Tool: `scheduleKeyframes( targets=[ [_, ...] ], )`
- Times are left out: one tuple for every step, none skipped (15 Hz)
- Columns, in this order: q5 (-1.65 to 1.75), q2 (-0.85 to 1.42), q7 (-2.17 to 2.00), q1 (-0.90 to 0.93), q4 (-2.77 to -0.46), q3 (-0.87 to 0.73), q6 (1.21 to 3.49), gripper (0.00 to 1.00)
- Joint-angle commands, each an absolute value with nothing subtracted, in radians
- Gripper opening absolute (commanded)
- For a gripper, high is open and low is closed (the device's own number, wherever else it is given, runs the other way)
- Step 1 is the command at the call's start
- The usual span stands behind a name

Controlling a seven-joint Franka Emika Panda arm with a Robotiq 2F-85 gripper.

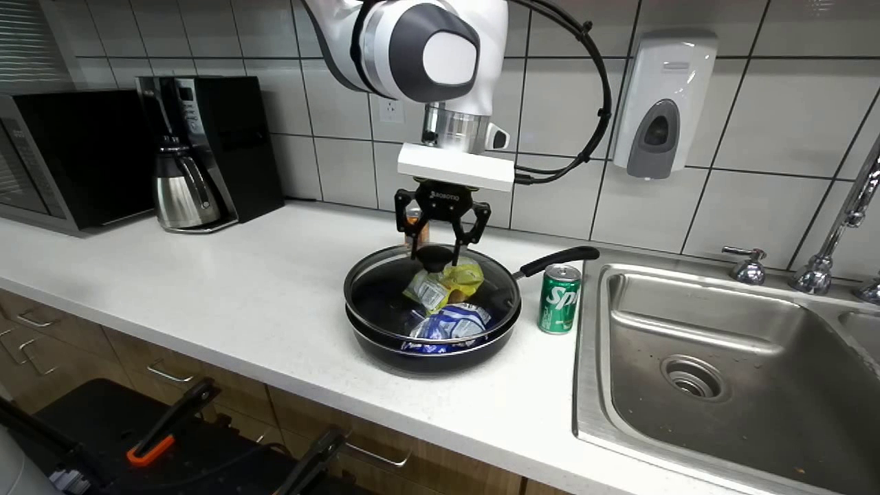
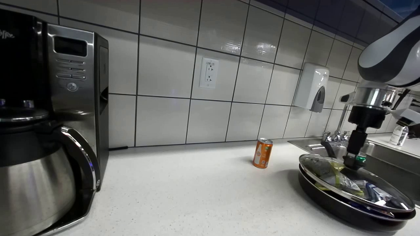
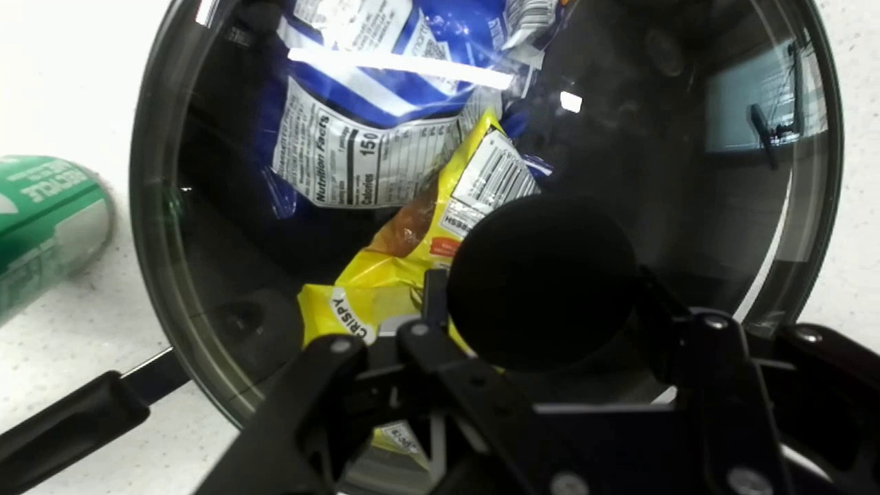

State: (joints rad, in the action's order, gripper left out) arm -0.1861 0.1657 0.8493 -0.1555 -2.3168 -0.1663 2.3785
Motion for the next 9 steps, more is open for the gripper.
scheduleKeyframes(
  targets=[
    [-0.165, 0.128, 0.831, -0.177, -2.331, -0.146, 2.346, 0.39],
    [-0.163, 0.126, 0.828, -0.178, -2.336, -0.147, 2.346, 0.39],
    [-0.157, 0.124, 0.821, -0.178, -2.342, -0.150, 2.347, 0.39],
    [-0.146, 0.121, 0.811, -0.178, -2.347, -0.153, 2.349, 0.39],
    [-0.130, 0.120, 0.798, -0.176, -2.349, -0.157, 2.350, 0.39],
    [-0.111, 0.119, 0.783, -0.174, -2.350, -0.159, 2.356, 0.39],
    [-0.100, 0.118, 0.777, -0.174, -2.349, -0.158, 2.354, 0.39],
    [-0.085, 0.117, 0.763, -0.173, -2.348, -0.159, 2.355, 0.39],
    [-0.074, 0.116, 0.755, -0.172, -2.347, -0.158, 2.357, 0.39]
  ],
)
